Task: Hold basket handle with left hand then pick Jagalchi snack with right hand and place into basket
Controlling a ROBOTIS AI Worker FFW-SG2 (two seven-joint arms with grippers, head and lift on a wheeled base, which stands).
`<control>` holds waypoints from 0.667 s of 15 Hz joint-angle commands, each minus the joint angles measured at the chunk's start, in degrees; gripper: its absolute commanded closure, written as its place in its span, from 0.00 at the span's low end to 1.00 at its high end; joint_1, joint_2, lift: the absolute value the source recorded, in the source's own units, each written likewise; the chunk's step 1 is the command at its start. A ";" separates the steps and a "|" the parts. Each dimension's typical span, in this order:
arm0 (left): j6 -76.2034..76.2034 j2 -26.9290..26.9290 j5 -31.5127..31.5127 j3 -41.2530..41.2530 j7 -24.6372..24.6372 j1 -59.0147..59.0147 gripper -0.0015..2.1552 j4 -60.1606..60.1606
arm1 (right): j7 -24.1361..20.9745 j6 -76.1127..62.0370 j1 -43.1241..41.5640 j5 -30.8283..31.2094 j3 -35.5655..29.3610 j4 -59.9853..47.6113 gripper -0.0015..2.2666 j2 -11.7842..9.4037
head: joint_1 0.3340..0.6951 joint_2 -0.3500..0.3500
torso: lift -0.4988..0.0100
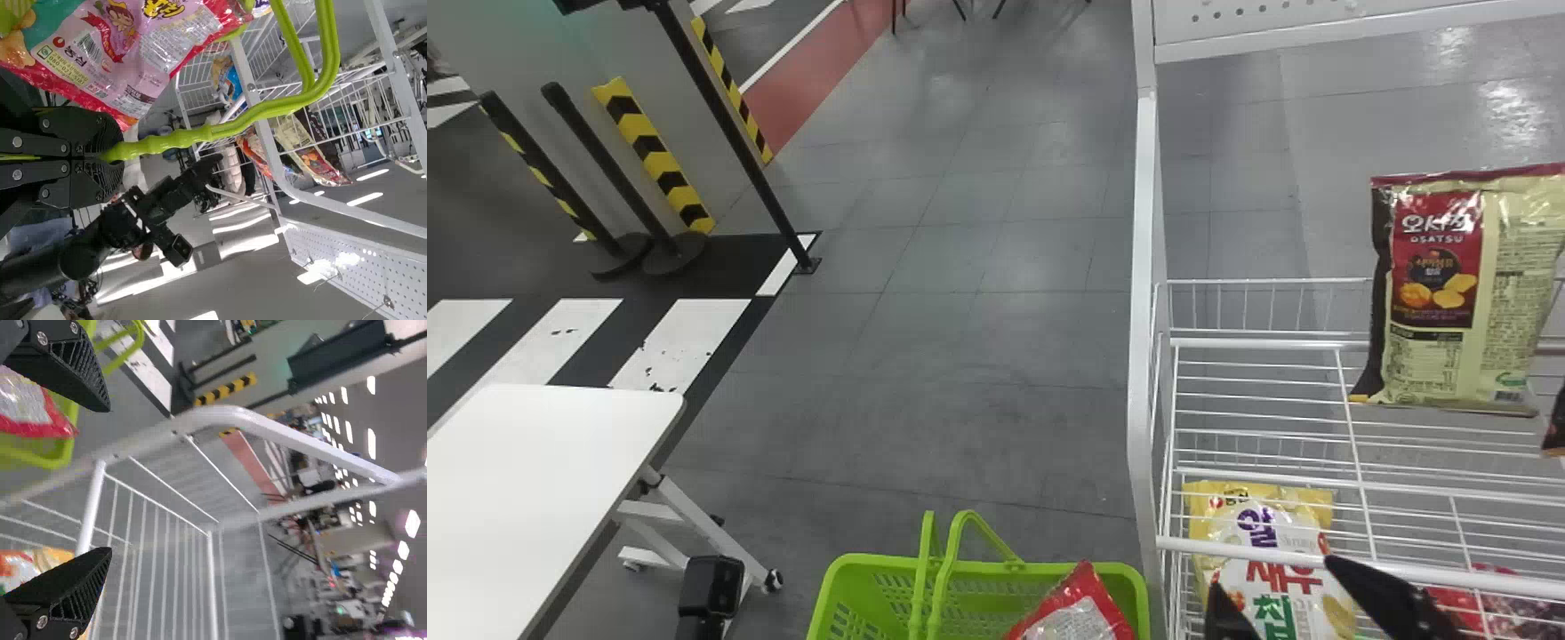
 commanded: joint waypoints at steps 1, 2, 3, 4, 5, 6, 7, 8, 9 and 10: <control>0.30 0.00 0.00 -0.02 -0.57 -0.30 1.00 0.14 | 0.17 -8.03 1.82 0.00 -2.98 1.44 0.03 0.05 | 1.00 1.00 | 0.96; 0.30 0.00 0.00 -0.02 -0.57 -0.30 1.00 0.23 | 0.88 -12.95 2.26 0.00 -3.95 2.58 0.03 0.05 | 1.00 1.00 | 0.96; 0.30 0.00 0.00 -0.02 -0.57 -0.30 1.00 0.32 | 1.58 -16.29 2.52 0.00 -4.91 3.73 0.03 0.05 | 1.00 1.00 | 0.96; 0.30 0.00 0.00 -0.02 -0.57 -0.30 1.00 0.41 | 2.02 -16.82 2.79 0.09 -5.70 4.34 0.03 0.05 | 1.00 1.00 | 0.96; 0.30 0.00 0.00 -0.02 -0.57 -0.30 1.00 0.32 | 2.11 -17.70 2.87 0.71 -6.41 5.22 0.03 0.05 | 1.00 1.00 | 0.96; 0.30 0.00 0.00 -0.02 -0.57 -0.30 1.00 0.41 | 2.11 -18.23 3.23 1.32 -7.11 5.75 0.03 0.05 | 1.00 1.00 | 0.96; 0.30 0.00 0.00 -0.02 -0.57 -0.30 1.00 0.41 | 2.19 -20.69 3.66 1.94 -8.08 6.80 0.03 0.05 | 1.00 1.00 | 0.96; 0.30 0.09 0.00 -0.02 -0.57 -0.30 1.00 0.49 | 2.19 -25.79 4.37 2.38 -9.48 8.21 0.03 0.05 | 1.00 1.00 | 0.96; 0.30 0.09 0.00 -0.02 -0.57 -0.30 1.00 0.49 | 2.19 -32.47 4.90 2.64 -10.80 10.14 0.03 0.05 | 1.00 1.00 | 0.96; 0.30 0.18 0.00 -0.02 -0.57 -0.30 1.00 0.49 | 2.37 -38.09 5.42 2.82 -12.12 11.81 0.03 0.05 | 1.00 1.00 | 0.96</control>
